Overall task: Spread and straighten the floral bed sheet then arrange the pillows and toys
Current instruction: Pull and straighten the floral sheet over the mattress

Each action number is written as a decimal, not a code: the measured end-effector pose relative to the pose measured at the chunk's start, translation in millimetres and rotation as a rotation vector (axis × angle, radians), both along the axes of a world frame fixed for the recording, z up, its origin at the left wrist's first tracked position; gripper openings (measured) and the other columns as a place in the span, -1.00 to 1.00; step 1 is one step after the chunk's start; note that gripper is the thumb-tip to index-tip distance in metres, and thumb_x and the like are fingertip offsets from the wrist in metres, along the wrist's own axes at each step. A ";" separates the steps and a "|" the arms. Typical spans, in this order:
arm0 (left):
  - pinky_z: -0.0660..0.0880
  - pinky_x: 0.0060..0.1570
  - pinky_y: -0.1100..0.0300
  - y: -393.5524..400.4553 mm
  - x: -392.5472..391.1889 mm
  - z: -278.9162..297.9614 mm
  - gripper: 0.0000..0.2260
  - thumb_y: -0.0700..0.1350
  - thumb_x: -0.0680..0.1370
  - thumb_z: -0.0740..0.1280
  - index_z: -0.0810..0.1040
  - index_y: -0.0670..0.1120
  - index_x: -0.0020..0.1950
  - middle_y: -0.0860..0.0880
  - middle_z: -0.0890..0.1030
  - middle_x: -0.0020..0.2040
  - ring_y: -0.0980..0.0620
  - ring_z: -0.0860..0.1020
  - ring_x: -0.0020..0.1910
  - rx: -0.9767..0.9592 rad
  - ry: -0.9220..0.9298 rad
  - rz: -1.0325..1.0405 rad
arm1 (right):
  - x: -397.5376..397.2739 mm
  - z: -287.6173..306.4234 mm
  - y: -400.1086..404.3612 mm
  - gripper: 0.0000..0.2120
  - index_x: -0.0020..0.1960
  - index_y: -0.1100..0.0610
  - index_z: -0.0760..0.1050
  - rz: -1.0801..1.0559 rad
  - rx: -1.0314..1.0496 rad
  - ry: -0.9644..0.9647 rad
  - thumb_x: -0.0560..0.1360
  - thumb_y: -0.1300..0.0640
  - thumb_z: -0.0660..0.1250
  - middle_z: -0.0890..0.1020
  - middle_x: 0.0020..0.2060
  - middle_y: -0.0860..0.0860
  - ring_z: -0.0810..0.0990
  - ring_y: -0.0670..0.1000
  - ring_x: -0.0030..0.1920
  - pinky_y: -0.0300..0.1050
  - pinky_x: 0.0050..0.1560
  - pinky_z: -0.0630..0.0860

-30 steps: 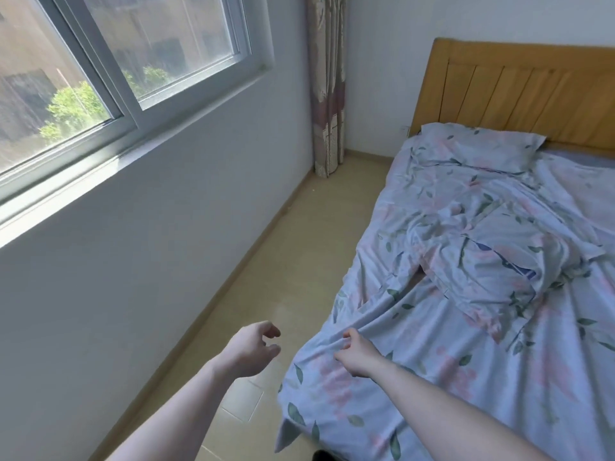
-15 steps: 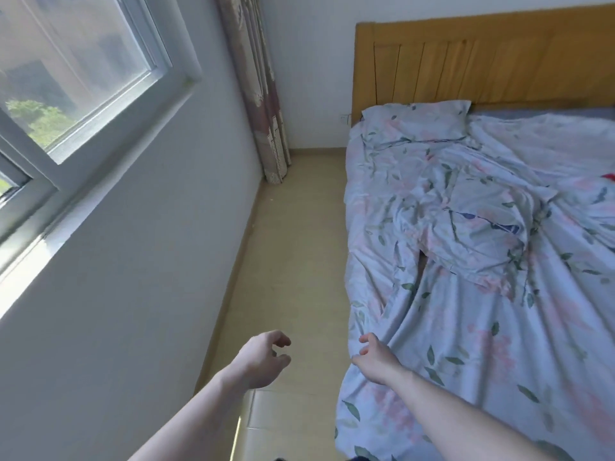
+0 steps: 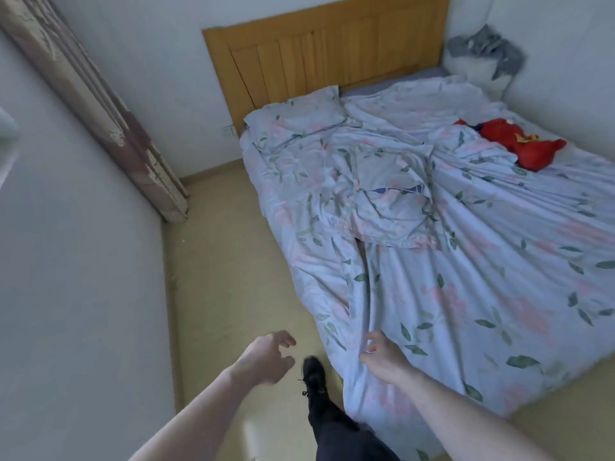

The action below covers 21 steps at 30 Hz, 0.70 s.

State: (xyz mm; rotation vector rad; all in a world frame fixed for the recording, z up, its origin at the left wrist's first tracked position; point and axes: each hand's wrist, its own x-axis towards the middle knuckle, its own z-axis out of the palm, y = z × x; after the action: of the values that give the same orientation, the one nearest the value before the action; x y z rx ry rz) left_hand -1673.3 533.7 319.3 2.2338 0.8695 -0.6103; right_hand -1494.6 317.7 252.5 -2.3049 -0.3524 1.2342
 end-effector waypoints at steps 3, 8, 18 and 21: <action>0.48 0.06 0.23 38.7 43.1 -8.3 -0.68 0.04 0.52 0.32 0.52 0.18 0.28 0.22 0.55 0.15 0.16 0.59 0.06 0.015 0.009 -0.087 | 25.6 -16.3 26.4 -0.45 0.51 0.04 0.22 -0.089 0.003 0.032 0.56 0.03 0.27 0.48 0.30 -0.01 0.54 -0.12 -0.03 -0.30 -0.23 0.37; 0.46 0.07 0.27 124.7 131.8 -24.4 -0.68 0.04 0.53 0.34 0.52 0.18 0.29 0.20 0.54 0.10 0.17 0.58 0.06 0.074 0.080 -0.211 | 84.0 -44.5 82.8 -0.47 0.51 0.06 0.23 -0.221 0.029 0.086 0.57 0.07 0.26 0.51 0.28 -0.03 0.52 -0.15 -0.04 -0.36 -0.24 0.35; 0.42 0.22 0.24 222.2 273.9 -45.4 -0.69 0.03 0.55 0.33 0.49 0.19 0.30 0.18 0.48 0.28 0.13 0.53 0.18 0.085 0.177 -0.389 | 168.1 -48.6 151.8 -0.53 0.44 0.07 0.33 -0.367 0.017 0.048 0.56 0.05 0.31 0.52 0.21 -0.03 0.53 -0.04 0.14 -0.17 0.10 0.44; 0.48 0.25 0.15 241.9 320.6 -63.9 -0.67 0.04 0.56 0.29 0.46 0.17 0.33 0.15 0.44 0.34 0.09 0.51 0.25 0.066 0.223 -0.504 | 186.9 -61.6 161.3 -0.54 0.46 0.08 0.32 -0.440 0.010 0.037 0.58 0.11 0.28 0.52 0.28 -0.01 0.53 -0.03 0.25 -0.21 0.11 0.41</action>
State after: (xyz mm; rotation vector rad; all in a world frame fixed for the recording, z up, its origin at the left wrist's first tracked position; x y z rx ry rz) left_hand -1352.8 775.6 255.4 2.4924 0.4239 -1.0911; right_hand -1307.6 479.0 190.9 -2.1888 0.1576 1.0432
